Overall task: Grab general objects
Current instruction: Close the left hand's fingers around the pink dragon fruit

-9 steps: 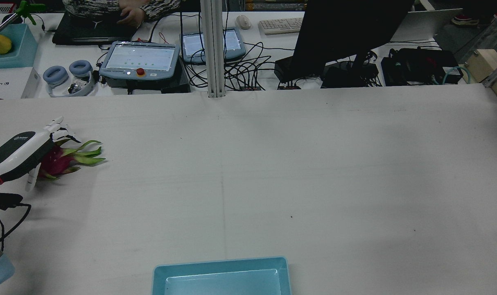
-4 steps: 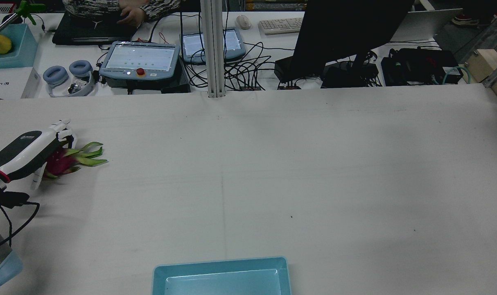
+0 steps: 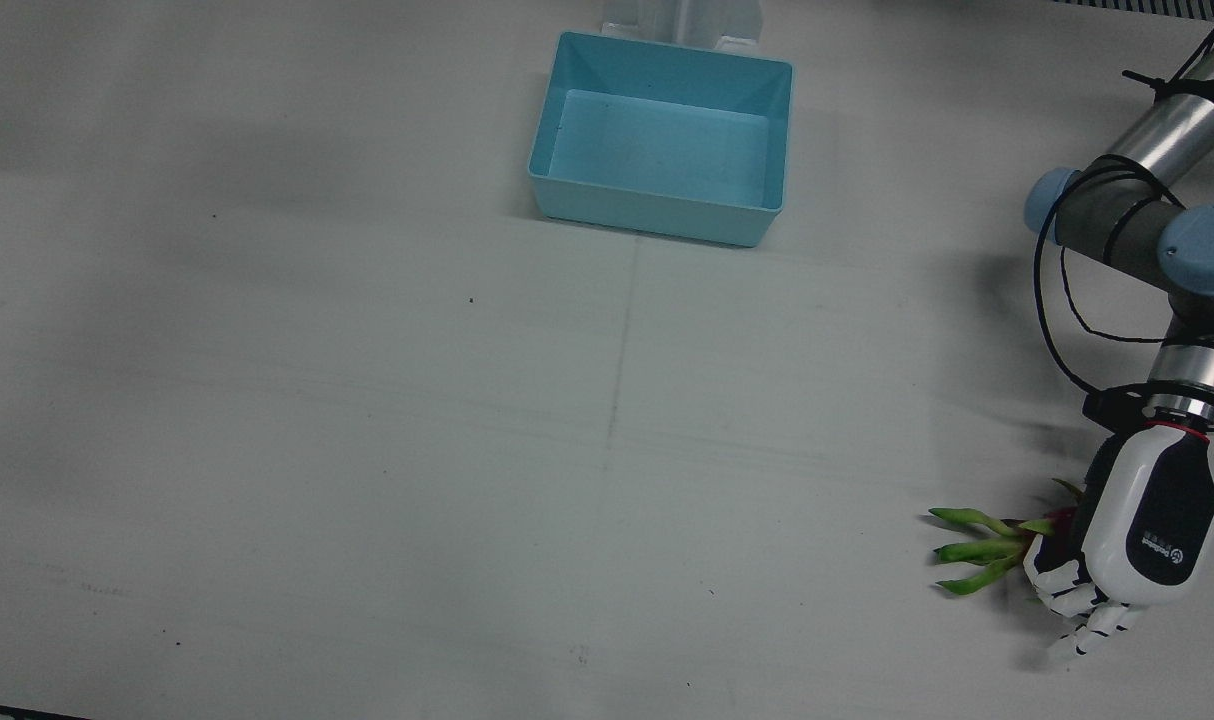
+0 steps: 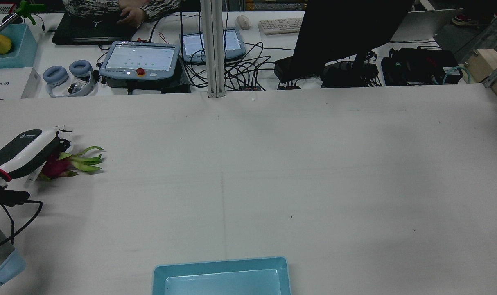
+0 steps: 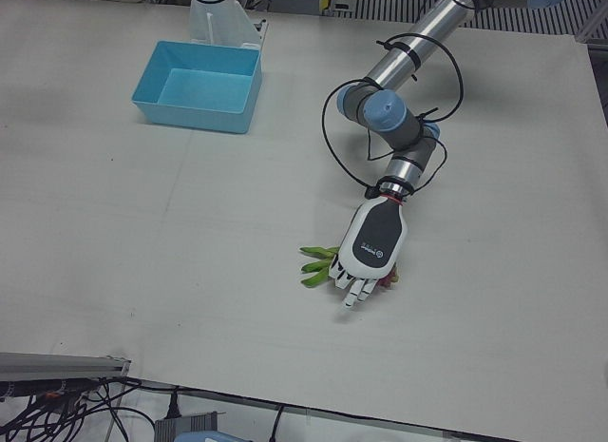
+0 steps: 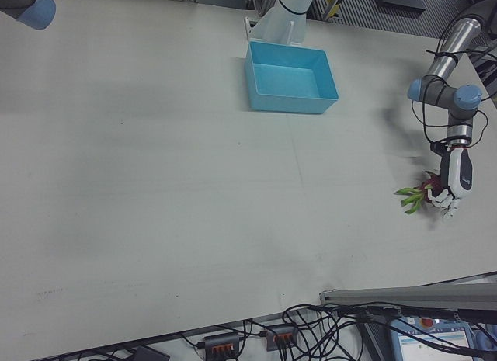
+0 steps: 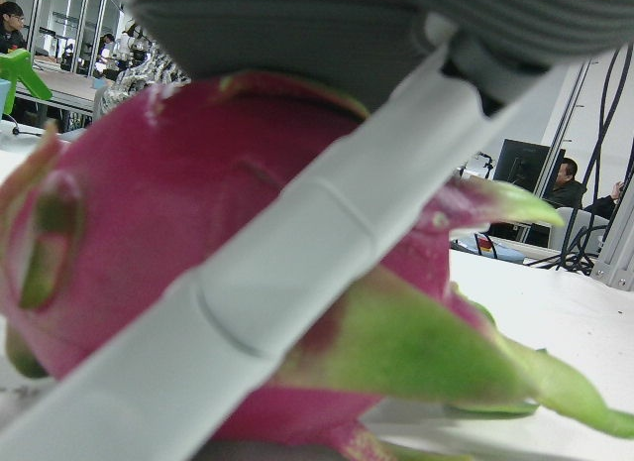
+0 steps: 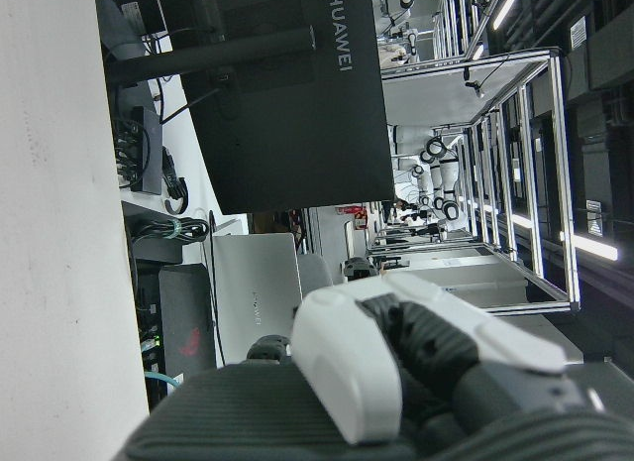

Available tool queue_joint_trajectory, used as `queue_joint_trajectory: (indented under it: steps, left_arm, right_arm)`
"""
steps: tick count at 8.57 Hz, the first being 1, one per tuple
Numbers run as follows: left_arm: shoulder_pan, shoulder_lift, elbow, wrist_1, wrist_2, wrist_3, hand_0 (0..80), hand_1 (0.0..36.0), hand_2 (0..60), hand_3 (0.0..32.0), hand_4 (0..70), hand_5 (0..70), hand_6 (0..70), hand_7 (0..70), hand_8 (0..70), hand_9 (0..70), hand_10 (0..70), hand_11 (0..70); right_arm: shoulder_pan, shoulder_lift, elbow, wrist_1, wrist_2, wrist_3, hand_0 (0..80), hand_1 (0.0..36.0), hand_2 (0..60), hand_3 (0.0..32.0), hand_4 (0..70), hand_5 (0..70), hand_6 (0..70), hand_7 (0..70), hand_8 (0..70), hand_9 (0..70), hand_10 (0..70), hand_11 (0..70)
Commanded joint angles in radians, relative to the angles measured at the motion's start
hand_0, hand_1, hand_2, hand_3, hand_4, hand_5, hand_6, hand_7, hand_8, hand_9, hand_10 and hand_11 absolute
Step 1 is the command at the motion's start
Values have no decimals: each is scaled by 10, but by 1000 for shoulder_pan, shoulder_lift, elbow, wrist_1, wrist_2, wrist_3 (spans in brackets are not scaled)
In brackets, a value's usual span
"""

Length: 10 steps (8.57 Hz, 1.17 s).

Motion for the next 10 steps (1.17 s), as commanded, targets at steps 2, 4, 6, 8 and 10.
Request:
queue_joint_trajectory:
  steps: [2,4,6,8,10]
  left_arm:
    - [1,-2,1,3,-7,3,800,360,600,0,700,700,700,700,661,700,700,700]
    - [0,-1,-6,5,-19,0,800,360,600,0,700,700,700,700,700,700,700,700]
    - [-5,5,-53,52,-8,-31,800,360,600,0,700,700,700,700,700,700,700,700]
    - [-14,15,-148,83,62,-126,800,360,600,0,700,700,700,700,700,700,700,700]
    - [-28,4,-246,150,291,-143,800,360,600,0,700,700,700,700,700,700,700,700]
  right_arm:
    - [0,0,0,0,1,0,0,0,0,0,0,0,0,0,0,0,0,0]
    - [0,0,0,0,-1,0,0,0,0,0,0,0,0,0,0,0,0,0]
    - [0,0,0,0,-1,0,0,0,0,0,0,0,0,0,0,0,0,0]
    - [0,0,0,0,-1,0,0,0,0,0,0,0,0,0,0,0,0,0]
    - [0,0,0,0,-1,0,0,0,0,0,0,0,0,0,0,0,0,0]
